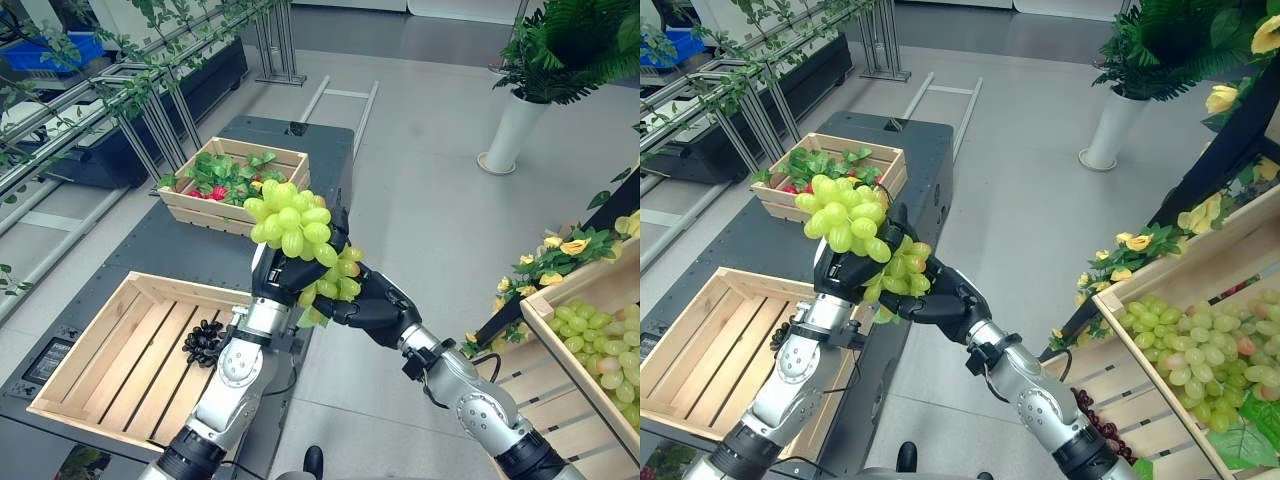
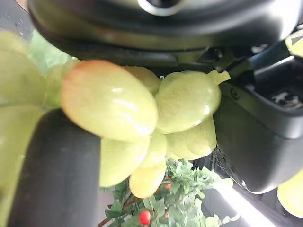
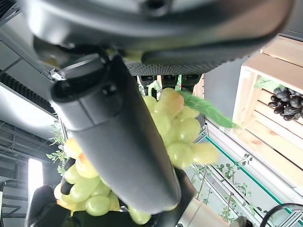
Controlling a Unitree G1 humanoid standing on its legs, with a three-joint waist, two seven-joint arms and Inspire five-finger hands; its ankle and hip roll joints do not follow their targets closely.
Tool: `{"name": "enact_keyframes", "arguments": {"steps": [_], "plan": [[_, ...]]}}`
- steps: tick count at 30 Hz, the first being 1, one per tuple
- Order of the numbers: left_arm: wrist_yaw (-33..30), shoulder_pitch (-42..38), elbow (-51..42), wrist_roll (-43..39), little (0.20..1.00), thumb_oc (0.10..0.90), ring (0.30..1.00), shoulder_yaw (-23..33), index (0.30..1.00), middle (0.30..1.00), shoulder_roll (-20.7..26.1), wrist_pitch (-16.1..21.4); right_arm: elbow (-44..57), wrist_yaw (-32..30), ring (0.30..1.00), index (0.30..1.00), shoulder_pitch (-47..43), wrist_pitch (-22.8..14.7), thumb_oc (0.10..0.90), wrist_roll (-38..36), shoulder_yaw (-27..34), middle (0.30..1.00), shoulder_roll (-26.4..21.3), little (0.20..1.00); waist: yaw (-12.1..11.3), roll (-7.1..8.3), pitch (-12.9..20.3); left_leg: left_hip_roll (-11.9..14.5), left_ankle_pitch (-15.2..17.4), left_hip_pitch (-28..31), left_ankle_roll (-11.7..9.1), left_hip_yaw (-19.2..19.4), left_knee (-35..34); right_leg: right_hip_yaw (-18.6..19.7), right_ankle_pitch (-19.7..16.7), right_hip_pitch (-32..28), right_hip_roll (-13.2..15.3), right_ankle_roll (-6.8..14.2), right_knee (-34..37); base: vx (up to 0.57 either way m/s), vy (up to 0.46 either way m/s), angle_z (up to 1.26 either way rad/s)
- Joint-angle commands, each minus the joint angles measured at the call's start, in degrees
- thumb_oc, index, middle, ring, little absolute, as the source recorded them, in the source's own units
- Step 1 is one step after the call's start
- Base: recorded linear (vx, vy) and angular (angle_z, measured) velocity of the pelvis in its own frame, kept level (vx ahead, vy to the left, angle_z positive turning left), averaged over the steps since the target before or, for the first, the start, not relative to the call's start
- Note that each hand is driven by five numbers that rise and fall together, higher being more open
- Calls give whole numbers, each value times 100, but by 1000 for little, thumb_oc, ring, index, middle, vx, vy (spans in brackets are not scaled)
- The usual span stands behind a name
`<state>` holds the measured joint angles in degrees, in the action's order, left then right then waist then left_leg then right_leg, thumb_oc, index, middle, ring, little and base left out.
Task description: Pick up the fruits from the basket on one side to the basket on the other side
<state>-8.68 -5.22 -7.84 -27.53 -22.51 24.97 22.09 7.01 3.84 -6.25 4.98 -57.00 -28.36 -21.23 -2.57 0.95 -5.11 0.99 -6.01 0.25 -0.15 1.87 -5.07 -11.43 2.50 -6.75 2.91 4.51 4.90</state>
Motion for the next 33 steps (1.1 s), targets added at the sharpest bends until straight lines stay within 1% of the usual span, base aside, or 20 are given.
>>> {"name": "enact_keyframes", "arguments": {"steps": [1, 2, 3, 4, 5, 6, 12, 13, 14, 15, 16, 23, 33], "plan": [[-82, -419, 84, 260, 300, 400, 300, 81, 300, 300, -17, 517, 437, 268, 300, 300, -261, -881, 400, -522, 256, 300, 517, 300, -42, 102, 460, -34, 633, 108, -19, -44, 7, 44, -397, 389, 176, 62, 10, 0, 0, 0], [-131, -404, 112, 274, 300, 400, 300, 101, 300, 300, -20, 540, 449, 285, 300, 300, -248, -844, 400, -530, 267, 300, 529, 300, -42, 100, 454, -38, 632, 109, -18, -49, 7, 43, -398, 389, 177, 60, 10, 0, 0, 0], [-140, -401, 126, 276, 300, 400, 300, 107, 300, 300, -22, 550, 449, 286, 359, 359, -248, -822, 439, -550, 269, 359, 530, 359, -42, 100, 454, -38, 632, 109, -19, -49, 7, 42, -398, 389, 178, 59, 10, 0, 0, 0], [-170, -390, 146, 274, 300, 400, 300, 142, 300, 300, -24, 571, 447, 286, 599, 599, -228, -775, 599, -563, 274, 599, 525, 599, -45, 98, 454, -39, 628, 106, -22, -50, 7, 36, -399, 388, 183, 60, 10, 0, 0, 0], [-180, -383, 145, 261, 300, 400, 300, 154, 300, 300, -21, 578, 438, 292, 825, 825, -226, -769, 750, -568, 272, 825, 518, 825, -49, 98, 452, -40, 629, 108, -21, -54, 7, 33, -399, 387, 185, 59, 10, 0, 0, 0], [-181, -381, 147, 250, 300, 400, 300, 161, 300, 300, -23, 579, 433, 301, 900, 900, -225, -761, 800, -587, 268, 900, 518, 900, -51, 99, 450, -41, 629, 108, -21, -55, 7, 30, -399, 386, 186, 58, 10, 0, 0, 0], [-167, -379, 142, 234, 300, 400, 300, 173, 300, 300, -50, 549, 426, 372, 900, 900, -201, -726, 800, -719, 258, 900, 534, 900, -54, 109, 438, -43, 627, 110, -25, -61, 7, 18, -401, 384, 188, 59, 10, 0, 0, 0], [-150, -382, 150, 199, 300, 400, 300, 163, 300, 300, -39, 558, 414, 351, 688, 688, -210, -713, 659, -691, 266, 688, 517, 688, -53, 110, 437, -43, 627, 107, -22, -57, 7, 17, -401, 384, 192, 61, 10, 0, 0, 0], [-145, -388, 155, 190, 300, 400, 300, 158, 300, 300, -39, 559, 412, 350, 688, 688, -213, -706, 659, -701, 266, 688, 515, 688, -53, 110, 437, -43, 626, 106, -22, -58, 7, 17, -402, 384, 192, 62, 10, 0, 0, 0], [-130, -398, 169, 187, 300, 400, 300, 151, 300, 300, -50, 563, 409, 351, 467, 467, -217, -697, 511, -690, 263, 467, 525, 467, -53, 110, 437, -43, 624, 104, -23, -60, 7, 17, -402, 385, 193, 63, 10, 0, 0, 0], [-108, -398, 171, 181, 300, 400, 300, 136, 300, 300, -59, 564, 407, 337, 300, 300, -221, -695, 400, -676, 264, 300, 517, 300, -52, 112, 440, -45, 621, 98, -24, -58, 7, 17, -403, 389, 193, 62, 10, 0, 0, 0], [-61, -394, 180, 179, 300, 400, 300, 89, 300, 300, -88, 519, 342, 386, 300, 300, -217, -768, 400, -642, 255, 300, 565, 300, -58, 114, 436, -46, 621, 96, -24, -71, 7, 11, -407, 389, 195, 62, 10, 0, 0, 0], [-103, -369, 188, 218, 300, 400, 300, 80, 300, 300, -76, 394, 369, 270, 300, 300, -237, -882, 400, -624, 269, 300, 563, 300, -57, 117, 423, -34, 629, 104, -23, -47, 7, 24, -412, 394, 198, 67, 10, 0, 0, 0]]}}
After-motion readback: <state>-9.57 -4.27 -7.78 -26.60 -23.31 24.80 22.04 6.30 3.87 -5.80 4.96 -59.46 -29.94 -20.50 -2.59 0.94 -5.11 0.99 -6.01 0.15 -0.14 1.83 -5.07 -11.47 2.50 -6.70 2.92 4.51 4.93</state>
